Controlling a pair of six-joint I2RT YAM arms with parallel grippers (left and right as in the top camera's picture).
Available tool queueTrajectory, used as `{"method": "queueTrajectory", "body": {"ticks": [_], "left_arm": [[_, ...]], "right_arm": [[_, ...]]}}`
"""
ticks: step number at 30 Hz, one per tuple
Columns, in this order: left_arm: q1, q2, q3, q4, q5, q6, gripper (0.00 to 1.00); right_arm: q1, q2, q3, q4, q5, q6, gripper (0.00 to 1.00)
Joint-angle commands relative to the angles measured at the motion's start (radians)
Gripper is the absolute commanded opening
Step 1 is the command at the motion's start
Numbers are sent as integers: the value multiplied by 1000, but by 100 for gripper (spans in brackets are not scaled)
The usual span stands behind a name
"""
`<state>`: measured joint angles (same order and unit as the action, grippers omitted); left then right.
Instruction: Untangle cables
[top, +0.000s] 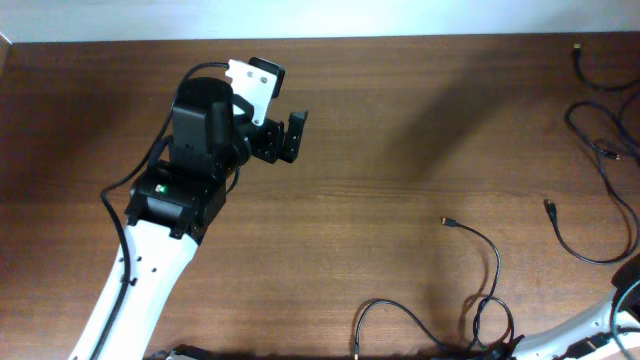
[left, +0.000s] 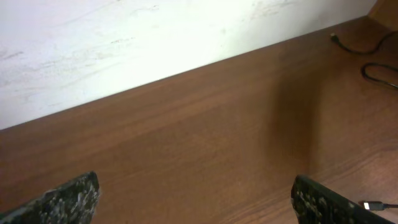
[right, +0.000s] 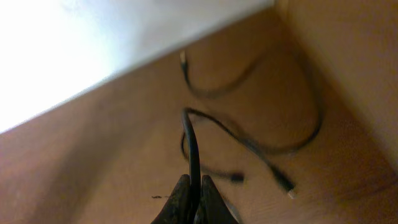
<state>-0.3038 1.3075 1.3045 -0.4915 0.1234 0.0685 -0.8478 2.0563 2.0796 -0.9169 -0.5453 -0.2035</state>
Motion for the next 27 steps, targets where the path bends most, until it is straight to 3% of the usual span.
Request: {"method": "queueTrajectory", "body": {"ticks": [1,6,10,11,12,15,19,21,23,24,26,27], "left_arm": [[-1,0,4,-4,11,16,99],[-1,0,4,-13,11,16,99],[-1,0,4,-15,11,16,99],[-1,0,4,-15,11,16,99],[-1,0,4,-15,11,16,99],[-1,0,4,-15,11,16,99],[-1,0,4,-19,11,16,99],[-1,0,4,-19,11,16,98],[-1,0,4,-19,11,16,99],[-1,0,4,-19,10,17,99],[-1,0,4,3,10,17,99],[-1,0,4,16,10,18,99]], "right_arm": [[1,-2,-198,93,69,-9,4],[-29,-2,-303,178,316,59,4],[-37,14,-303,188,359,59,4],[-38,26,-303,188,359,59,11],[-38,31,-303,188,359,71,99],[-31,-46,-255,179,206,89,99],[10,-291,-198,108,108,134,99],[109,-406,-198,-65,116,134,99],[200,-410,-211,-197,175,99,99],[226,-410,-239,-224,175,-7,99],[299,-410,-429,-200,171,-451,99],[304,-409,-503,-133,149,-507,99]]}}
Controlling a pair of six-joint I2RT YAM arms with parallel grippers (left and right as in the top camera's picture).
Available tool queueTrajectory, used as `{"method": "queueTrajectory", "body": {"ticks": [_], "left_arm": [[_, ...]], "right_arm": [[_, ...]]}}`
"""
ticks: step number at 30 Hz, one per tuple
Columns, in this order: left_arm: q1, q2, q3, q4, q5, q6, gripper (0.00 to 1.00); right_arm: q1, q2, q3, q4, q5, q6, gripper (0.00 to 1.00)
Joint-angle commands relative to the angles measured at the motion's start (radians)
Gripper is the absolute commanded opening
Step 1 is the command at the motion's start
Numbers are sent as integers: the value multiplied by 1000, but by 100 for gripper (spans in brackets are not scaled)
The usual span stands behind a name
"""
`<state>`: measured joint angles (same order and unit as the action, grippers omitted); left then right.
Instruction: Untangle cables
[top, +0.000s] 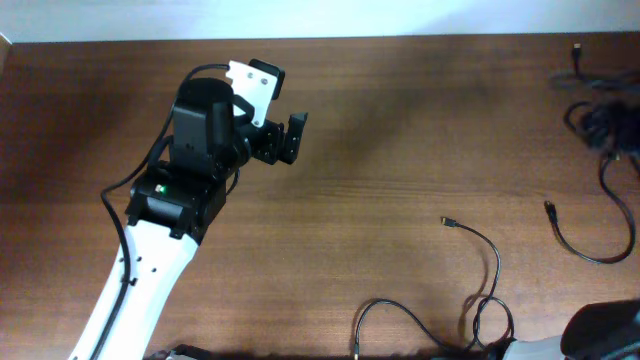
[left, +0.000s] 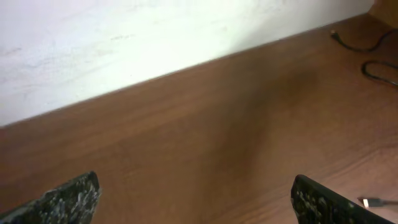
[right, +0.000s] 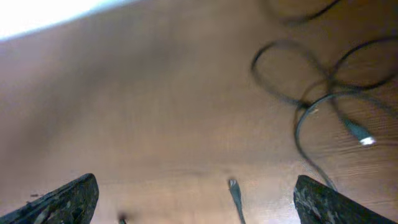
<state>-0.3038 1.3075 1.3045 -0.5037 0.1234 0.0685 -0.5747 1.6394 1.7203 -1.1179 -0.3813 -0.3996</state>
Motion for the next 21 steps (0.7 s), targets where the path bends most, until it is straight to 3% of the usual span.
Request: {"method": "queueTrajectory", "body": {"ticks": [1,3,5,7,8,9,10,14,17,21], "left_arm": [[-1,0,4,34,11,38,99],[-1,0,4,19,10,61,99],[-1,0,4,18,7,62,99],[-1,0,4,32,7,61,99],[-1,0,4,31,7,61,99],[-1,4,3,30,7,61,99],[-1,14,3,27,7,62,99],[-1,81,3,28,7,62,99],[-1,79,4,78,7,107,99],[-1,49,4,188,6,122,99]], "right_arm": [[30,12,-261,207,-29,-373,99],[31,53,-492,458,74,-489,99],[23,76,-603,492,303,-520,99],[-35,93,-711,490,462,-428,99],[-61,92,-722,489,461,-381,70],[-95,89,-721,488,417,-307,67],[-108,85,-722,467,364,-290,72],[-106,85,-722,425,331,-289,76],[-106,86,-723,441,329,-272,43],[-106,86,-752,458,320,-262,50]]}}
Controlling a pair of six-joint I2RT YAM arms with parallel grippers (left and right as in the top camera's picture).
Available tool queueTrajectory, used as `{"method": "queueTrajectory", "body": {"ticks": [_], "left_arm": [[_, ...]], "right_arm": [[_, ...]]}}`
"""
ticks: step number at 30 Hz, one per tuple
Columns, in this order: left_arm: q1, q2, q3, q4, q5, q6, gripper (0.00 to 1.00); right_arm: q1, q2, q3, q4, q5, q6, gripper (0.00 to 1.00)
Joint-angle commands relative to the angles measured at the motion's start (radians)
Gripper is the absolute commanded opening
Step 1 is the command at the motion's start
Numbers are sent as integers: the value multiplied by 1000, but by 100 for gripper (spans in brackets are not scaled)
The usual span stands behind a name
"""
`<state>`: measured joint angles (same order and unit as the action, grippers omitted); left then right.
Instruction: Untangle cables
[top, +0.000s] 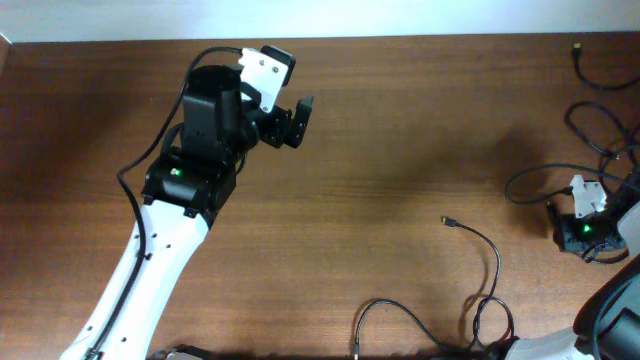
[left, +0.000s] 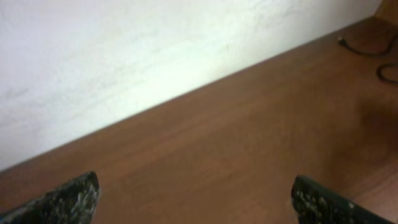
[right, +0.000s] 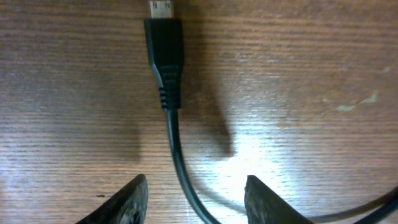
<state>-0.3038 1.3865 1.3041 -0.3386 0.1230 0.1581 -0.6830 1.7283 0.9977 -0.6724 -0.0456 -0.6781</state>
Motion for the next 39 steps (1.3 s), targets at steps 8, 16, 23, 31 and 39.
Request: {"method": "queueTrajectory", "body": {"ticks": [8,16,23,31,39], "left_arm": [[-1,-33,4,12,-68,50,99],[-1,-33,4,1,-67,49,99],[-1,-33,4,-40,-68,50,99],[-1,-33,4,-40,-68,50,99],[-1,-33,4,-32,-68,50,99]], "right_arm": [[3,-3,-53,98,-58,34,4],[36,-3,-37,92,-43,163,61],[35,-5,-46,60,84,152,45],[35,61,-46,80,7,157,47],[92,42,27,157,-47,156,4]]}}
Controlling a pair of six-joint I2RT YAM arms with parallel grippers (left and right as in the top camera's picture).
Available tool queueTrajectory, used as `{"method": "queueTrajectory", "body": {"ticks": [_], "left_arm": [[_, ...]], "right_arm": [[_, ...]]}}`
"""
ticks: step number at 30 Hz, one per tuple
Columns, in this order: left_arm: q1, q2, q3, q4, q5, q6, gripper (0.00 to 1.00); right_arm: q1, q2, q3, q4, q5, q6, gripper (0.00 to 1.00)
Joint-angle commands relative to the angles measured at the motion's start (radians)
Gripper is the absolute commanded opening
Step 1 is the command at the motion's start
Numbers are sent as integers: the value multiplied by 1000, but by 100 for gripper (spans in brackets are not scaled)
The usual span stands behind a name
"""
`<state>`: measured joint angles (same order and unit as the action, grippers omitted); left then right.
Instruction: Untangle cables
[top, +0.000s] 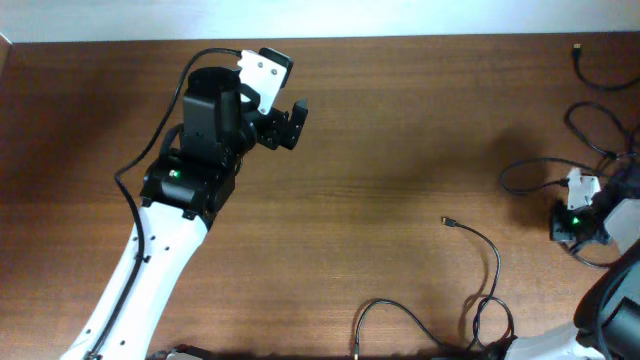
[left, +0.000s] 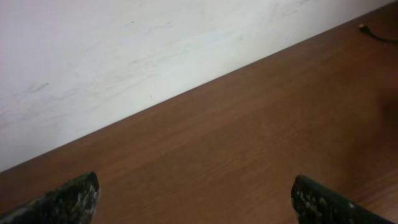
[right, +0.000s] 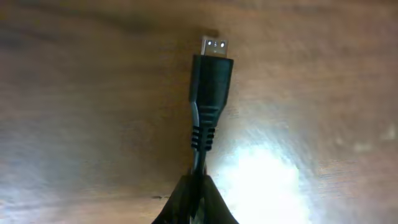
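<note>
In the right wrist view a black cable plug with a metal tip lies on the brown table. My right gripper is shut on the cable just behind the plug. Overhead, the right gripper is low at the table's right side, and a cable loop lies to its left. My left gripper is held at the upper left, open and holding nothing. Its fingers stand wide apart over bare wood.
More black cables curl along the far right edge. Another cable with a small plug lies at the lower middle and runs to loops at the front edge. A white wall borders the table's far side.
My right gripper was open with the plug lying between its fingers. It is now shut on the cable just behind the plug. The left gripper has turned slightly and remains open.
My right gripper was first shut on a cable near the table's right corner. It then stood open over loose loops, then open low over a plug at the right side. Now it is shut on that cable. The left arm shifted a little toward the wall, open throughout.
</note>
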<state>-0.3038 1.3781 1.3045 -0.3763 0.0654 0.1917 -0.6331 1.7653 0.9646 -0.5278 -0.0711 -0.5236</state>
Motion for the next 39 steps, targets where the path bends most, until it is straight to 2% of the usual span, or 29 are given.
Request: {"method": "queueTrajectory", "body": {"ticks": [1,4,8,10,12,14,15,16,19,23,25,26,27,30,31,32,34,36,37,38,39], "left_arm": [[-1,-25,4,5,-10,16,99],[-1,-25,4,5,-10,16,99],[-1,-25,4,5,-10,16,99],[-1,-25,4,5,-10,16,99],[-1,-26,4,8,-10,16,99],[-1,-32,4,32,-10,16,99],[-1,-39,4,42,-10,16,99],[-1,-42,4,45,-10,16,99],[-1,-43,4,43,-10,16,99],[-1,-43,4,43,-10,16,99],[-1,-43,4,42,-10,16,99],[-1,-43,4,62,-10,16,99],[-1,-43,4,117,-11,16,99],[-1,-43,4,252,-30,16,99],[-1,-43,4,279,-32,16,99],[-1,-43,4,279,-33,16,99],[-1,-43,4,271,-33,16,99],[-1,-43,4,262,-33,16,99],[-1,-43,4,254,-33,16,99],[-1,-43,4,247,-33,16,99],[-1,-43,4,241,-32,16,99]], "right_arm": [[60,6,124,23,-19,2,4],[63,6,253,101,-19,8,4],[63,42,272,396,-23,9,4],[63,169,279,472,-31,10,7],[63,360,329,444,-54,62,5],[64,437,348,438,-91,70,5],[64,443,348,438,-91,69,99],[64,436,354,436,-90,69,99],[85,285,472,283,-95,92,99],[171,51,557,-13,-153,340,99],[239,-53,557,-264,-166,291,95],[272,-97,559,-280,-166,181,95],[312,-159,593,-256,-166,131,98],[438,-234,906,-134,-278,139,99],[486,-226,1048,-119,-234,135,99],[496,-226,1095,-187,-230,133,99],[486,-271,1000,-201,-198,90,99],[480,-476,644,-53,-209,94,99],[475,-613,422,85,-209,134,99],[458,-751,227,206,-206,246,99],[444,-801,163,225,-204,306,99]]}}
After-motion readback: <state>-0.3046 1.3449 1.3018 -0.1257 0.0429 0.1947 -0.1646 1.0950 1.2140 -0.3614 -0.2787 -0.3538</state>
